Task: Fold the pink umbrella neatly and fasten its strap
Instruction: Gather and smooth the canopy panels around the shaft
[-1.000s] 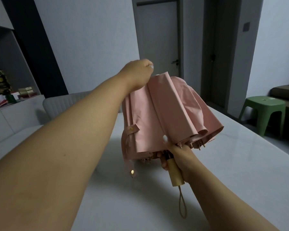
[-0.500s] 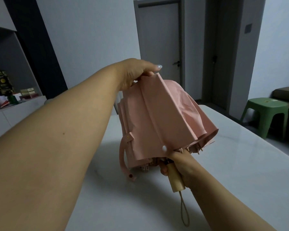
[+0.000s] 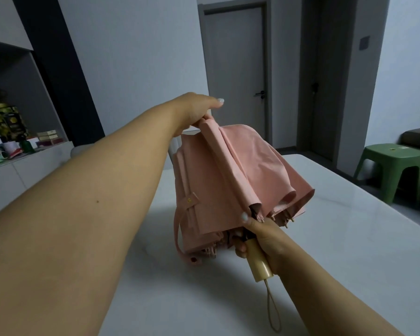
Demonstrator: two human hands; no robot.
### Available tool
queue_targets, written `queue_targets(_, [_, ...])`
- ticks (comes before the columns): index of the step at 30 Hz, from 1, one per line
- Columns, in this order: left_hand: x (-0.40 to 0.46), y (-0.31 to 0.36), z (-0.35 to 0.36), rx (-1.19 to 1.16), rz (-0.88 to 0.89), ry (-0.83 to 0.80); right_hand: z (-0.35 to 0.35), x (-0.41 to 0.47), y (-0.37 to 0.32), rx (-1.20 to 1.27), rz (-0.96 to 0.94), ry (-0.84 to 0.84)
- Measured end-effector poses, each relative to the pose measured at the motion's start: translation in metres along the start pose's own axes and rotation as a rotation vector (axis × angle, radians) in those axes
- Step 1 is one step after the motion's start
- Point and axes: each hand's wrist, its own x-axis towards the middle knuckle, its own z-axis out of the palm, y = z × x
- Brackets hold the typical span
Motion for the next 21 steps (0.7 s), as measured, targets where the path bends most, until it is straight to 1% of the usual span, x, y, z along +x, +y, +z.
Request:
queue_targets(3, [-0.001,0.0,-0.005,0.099,-0.055,-0.038,0.0,-0.001,0.0,0.014,0.007,-0.007])
queue_targets(5, [-0.002,0.0,-0.007,0.104,-0.063,-0.089,0.0,-0.001,0.0,0.005,0.006,0.001])
queue_targets(9, [-0.005,0.001,-0.01,-0.11,-0.013,-0.184,0.002,-0.003,-0.001,-0.004,0.007,0.021])
queue_targets(12, [-0.006,0.0,-0.012,-0.243,-0.008,-0.244,0.003,-0.003,0.0,0.003,0.022,0.028])
queue_targets(14, [-0.005,-0.001,-0.013,-0.366,-0.009,-0.236,0.003,-0.004,0.0,0.005,0.028,0.029])
queue_targets(16, [-0.003,-0.003,-0.014,-0.496,-0.014,-0.193,0.001,-0.003,0.0,0.001,0.021,0.014])
queue_targets(18, [-0.002,-0.004,-0.014,-0.567,-0.032,-0.151,0.001,-0.002,0.0,-0.007,0.016,-0.012])
queue_targets(19, [-0.001,-0.005,-0.012,-0.515,-0.041,-0.126,0.001,-0.002,0.001,0.0,0.009,-0.025])
queue_targets(21, [-0.001,-0.006,-0.009,-0.245,-0.061,-0.068,0.001,-0.001,0.002,0.022,-0.003,-0.04])
